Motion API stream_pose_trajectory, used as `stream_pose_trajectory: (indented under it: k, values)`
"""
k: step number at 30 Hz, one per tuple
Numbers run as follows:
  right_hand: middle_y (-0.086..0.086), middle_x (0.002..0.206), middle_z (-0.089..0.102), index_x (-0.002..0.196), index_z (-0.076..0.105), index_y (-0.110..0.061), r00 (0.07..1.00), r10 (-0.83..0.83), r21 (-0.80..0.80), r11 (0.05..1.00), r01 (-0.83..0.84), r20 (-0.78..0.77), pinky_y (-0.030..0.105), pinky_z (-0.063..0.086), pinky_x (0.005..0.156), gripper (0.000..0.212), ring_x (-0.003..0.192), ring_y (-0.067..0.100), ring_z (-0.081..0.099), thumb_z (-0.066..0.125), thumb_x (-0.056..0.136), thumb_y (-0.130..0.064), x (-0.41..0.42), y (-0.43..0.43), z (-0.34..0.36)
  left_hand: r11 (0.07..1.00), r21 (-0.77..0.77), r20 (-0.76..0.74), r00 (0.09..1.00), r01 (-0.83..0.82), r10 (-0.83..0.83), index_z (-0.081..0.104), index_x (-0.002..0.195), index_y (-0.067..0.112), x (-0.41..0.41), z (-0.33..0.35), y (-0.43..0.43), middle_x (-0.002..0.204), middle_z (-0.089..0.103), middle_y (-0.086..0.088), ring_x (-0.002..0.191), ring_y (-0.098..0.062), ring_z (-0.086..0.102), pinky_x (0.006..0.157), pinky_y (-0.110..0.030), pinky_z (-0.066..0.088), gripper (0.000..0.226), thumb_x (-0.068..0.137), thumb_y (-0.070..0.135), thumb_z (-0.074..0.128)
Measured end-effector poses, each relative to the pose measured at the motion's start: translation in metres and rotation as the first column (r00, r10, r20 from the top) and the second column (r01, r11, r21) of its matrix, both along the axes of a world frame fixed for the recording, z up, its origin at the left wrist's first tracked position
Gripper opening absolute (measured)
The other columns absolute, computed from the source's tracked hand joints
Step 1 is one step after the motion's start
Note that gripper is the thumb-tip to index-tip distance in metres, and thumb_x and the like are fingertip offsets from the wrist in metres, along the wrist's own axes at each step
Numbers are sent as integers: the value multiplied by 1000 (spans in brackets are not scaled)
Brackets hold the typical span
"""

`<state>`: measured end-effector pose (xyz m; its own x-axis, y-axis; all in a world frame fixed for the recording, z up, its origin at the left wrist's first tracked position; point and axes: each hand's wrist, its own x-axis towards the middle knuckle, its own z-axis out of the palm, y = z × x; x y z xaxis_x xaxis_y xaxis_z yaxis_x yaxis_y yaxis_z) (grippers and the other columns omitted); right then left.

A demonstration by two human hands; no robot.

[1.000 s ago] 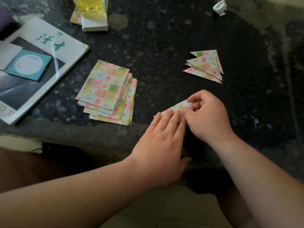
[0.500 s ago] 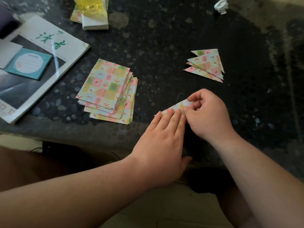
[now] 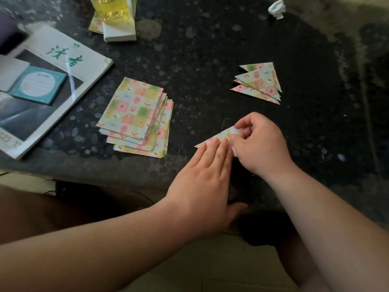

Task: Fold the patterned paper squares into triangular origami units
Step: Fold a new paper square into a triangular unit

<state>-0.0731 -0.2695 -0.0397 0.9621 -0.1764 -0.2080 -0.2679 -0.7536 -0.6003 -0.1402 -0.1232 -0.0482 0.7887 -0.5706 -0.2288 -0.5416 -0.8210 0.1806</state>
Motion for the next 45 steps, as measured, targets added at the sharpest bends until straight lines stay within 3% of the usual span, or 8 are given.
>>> stream_pose_trajectory:
  k: [7,14,20,24,29,33,41,45]
  values:
    - [-9,84,63,102,60,-28,1000,5,15,1000,-5,-12,20,45,64,19,79,6,62,71,91,-16,-1,0,3,999,35,23,1000,8,-8,-6,161,5,0,-5,-9,166,-11,-25,154,-41,-12,125,-55,2,117,85,89,23]
    - [-10,88,64,96,64,-26,999,-31,42,999,33,-41,20,44,64,9,84,6,61,70,91,-21,5,-7,9,996,92,50,999,17,-22,-4,162,12,-1,0,-15,166,-7,-28,153,-46,-8,124,-58,0,118,81,92,26]
    - [-4,87,72,86,70,-24,988,-81,112,989,97,-134,46,60,84,7,86,17,69,67,93,-26,12,-22,19,994,109,32,999,26,-30,-7,162,14,-2,0,-16,168,-11,-19,152,-46,-13,123,-60,-3,121,78,95,22]
    - [-5,88,71,86,69,-25,987,-39,78,996,52,-155,42,60,84,10,88,16,69,65,94,-21,10,-24,20,989,148,18,1000,17,-20,-22,156,8,-4,0,-20,165,-25,-16,150,-44,-27,122,-60,-6,123,78,96,13]
    - [-4,87,72,84,69,-23,987,-23,96,995,38,-159,43,60,85,14,88,18,70,63,94,-17,11,-25,21,987,160,4,1000,-8,8,-20,155,2,-2,4,-20,162,-28,-20,150,-36,-29,125,-51,-8,117,83,90,5]
    - [-6,87,70,83,67,-25,986,-1,109,994,19,-168,34,57,76,17,88,17,68,61,93,-14,10,-28,21,992,98,3,997,-74,74,-20,156,7,-1,2,-7,164,-27,-16,150,-30,-30,127,-46,-7,113,84,90,5]
    - [-12,95,64,87,65,-29,978,80,74,995,-66,-193,22,46,66,13,90,7,60,65,93,-17,10,-28,19,990,119,6,997,-72,72,-27,155,37,-1,-2,-15,159,-32,-27,148,-45,-28,125,-56,-5,108,76,98,16]
    - [-14,95,61,91,64,-31,978,88,66,995,-76,-190,21,46,64,15,89,6,59,65,95,-17,7,-28,19,975,220,-18,999,-42,47,-34,150,40,1,0,-25,154,-33,-36,145,-56,-24,121,-65,-2,118,69,100,27]
